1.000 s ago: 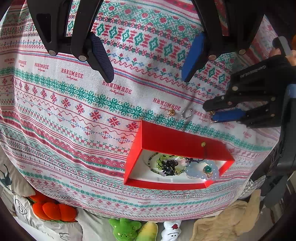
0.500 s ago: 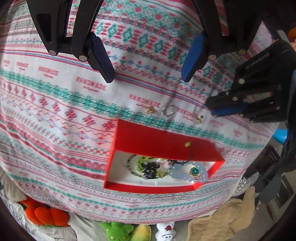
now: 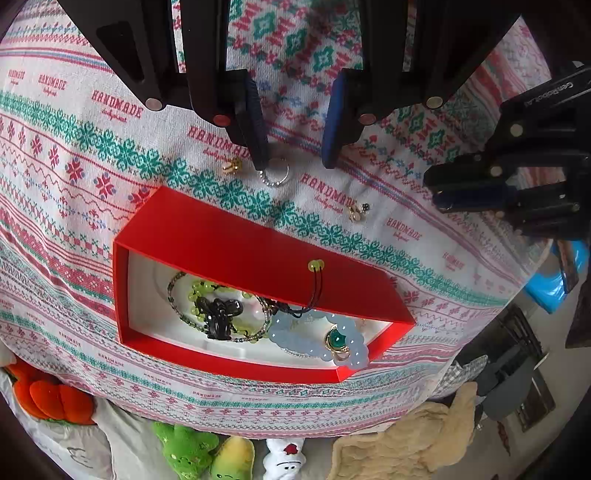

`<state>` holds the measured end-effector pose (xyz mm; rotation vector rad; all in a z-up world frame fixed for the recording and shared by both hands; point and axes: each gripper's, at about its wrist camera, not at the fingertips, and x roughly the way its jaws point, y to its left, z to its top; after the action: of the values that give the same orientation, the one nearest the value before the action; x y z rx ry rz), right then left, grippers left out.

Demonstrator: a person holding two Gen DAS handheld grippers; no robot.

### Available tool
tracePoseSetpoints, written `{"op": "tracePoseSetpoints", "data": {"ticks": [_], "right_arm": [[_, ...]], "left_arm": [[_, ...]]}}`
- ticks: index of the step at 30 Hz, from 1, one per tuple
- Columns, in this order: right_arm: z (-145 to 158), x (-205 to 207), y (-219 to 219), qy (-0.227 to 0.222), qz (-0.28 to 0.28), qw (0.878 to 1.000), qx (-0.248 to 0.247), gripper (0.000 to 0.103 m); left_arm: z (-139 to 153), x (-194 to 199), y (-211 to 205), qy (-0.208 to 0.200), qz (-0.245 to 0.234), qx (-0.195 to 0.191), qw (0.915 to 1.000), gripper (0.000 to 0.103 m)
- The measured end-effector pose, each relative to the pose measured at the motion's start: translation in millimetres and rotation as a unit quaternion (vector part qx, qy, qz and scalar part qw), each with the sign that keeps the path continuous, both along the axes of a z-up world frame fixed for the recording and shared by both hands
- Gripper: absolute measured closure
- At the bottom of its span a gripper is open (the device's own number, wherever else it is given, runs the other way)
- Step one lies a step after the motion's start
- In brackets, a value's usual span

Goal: Organize jewelry

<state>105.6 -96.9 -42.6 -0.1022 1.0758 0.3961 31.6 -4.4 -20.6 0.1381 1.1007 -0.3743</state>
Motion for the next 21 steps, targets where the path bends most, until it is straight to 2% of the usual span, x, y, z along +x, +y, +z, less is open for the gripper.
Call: {"op": "tracePoseSetpoints", "data": {"ticks": [6, 9, 11, 14, 21], "right_arm": [[-2, 8, 8, -0.009, 0.001, 1.0, -0.005, 0.075], [-2, 12, 7, -0.008, -0.003, 1.0, -0.001, 0.082], [-3, 15, 5, -0.008, -0.008, 1.0, -0.002, 0.09], [-2, 16, -6, -0.004, -0.014, 1.0, 0.002, 0.094], [4, 12, -8, 0.005, -0.017, 1.0, 0.005, 0.097]], "left_arm": [[-1, -1, 2, 0.002, 0.003, 0.002, 1.0, 0.087], [-1, 0, 1, 0.002, 0.004, 0.002, 1.0, 0.087], [-2, 1, 0, 0.003, 0.005, 0.003, 1.0, 0.087], [-3, 3, -2, 0.005, 0.006, 0.006, 1.0, 0.087], [-2, 6, -3, 0.001, 0.013, 0.006, 0.9999, 0.087]]}}
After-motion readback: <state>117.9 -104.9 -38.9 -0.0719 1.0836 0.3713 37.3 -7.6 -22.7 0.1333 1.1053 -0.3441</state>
